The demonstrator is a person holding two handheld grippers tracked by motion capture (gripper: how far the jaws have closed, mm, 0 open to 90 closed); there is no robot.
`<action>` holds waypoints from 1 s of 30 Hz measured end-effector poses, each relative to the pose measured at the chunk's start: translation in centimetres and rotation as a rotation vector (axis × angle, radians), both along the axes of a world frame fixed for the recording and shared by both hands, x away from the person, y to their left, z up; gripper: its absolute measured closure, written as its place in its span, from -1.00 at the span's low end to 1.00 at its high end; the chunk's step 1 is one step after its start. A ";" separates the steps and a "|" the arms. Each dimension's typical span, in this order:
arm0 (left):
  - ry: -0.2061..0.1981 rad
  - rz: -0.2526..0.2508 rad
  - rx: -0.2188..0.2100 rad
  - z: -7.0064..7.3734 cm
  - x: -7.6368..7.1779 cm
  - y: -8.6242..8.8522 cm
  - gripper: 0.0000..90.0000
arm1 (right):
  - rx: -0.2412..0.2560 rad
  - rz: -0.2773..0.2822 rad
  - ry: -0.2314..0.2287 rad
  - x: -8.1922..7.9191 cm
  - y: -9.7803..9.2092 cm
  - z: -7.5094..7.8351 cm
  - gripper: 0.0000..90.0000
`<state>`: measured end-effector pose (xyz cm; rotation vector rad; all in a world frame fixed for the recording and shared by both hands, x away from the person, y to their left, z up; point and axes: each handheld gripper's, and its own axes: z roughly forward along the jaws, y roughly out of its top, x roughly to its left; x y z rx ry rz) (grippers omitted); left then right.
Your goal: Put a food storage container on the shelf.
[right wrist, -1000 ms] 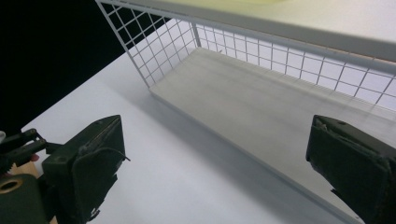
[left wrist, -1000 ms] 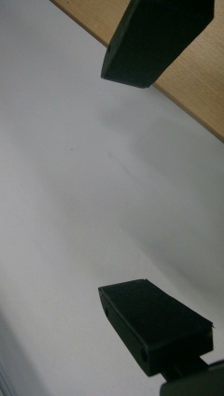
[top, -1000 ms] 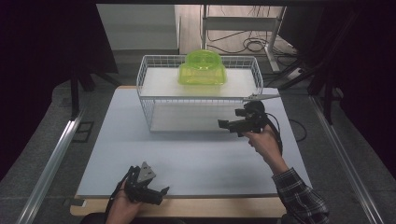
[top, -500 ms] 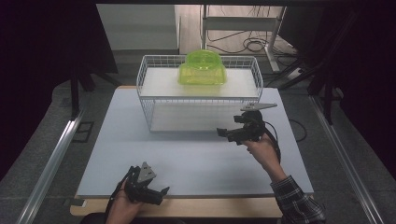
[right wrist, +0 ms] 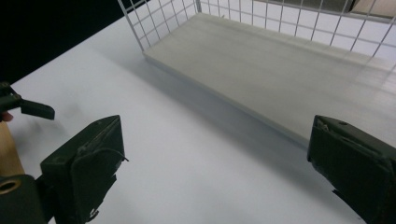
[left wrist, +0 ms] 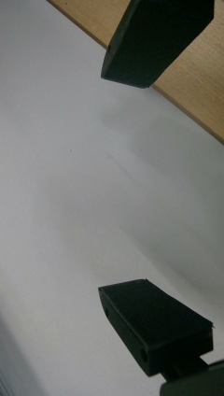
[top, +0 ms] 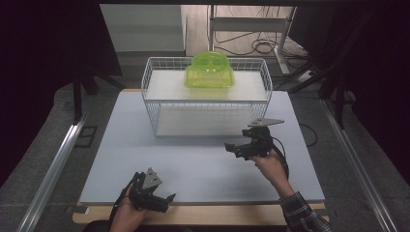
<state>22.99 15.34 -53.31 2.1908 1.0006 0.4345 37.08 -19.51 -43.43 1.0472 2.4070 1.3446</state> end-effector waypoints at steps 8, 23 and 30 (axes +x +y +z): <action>-0.001 -0.001 -0.001 0.0 0.0 0.0 -0.98 | -0.037 0.000 0.000 -0.9 -0.4 -1.4 -0.97; -0.015 -0.003 -0.009 0.1 0.0 0.2 -0.98 | -0.054 -0.024 -0.001 -2.7 -2.2 -2.8 -0.99; -0.027 -0.004 -0.009 0.1 0.0 0.2 -0.98 | -0.067 -0.037 -0.001 -3.5 -2.9 -3.7 -0.99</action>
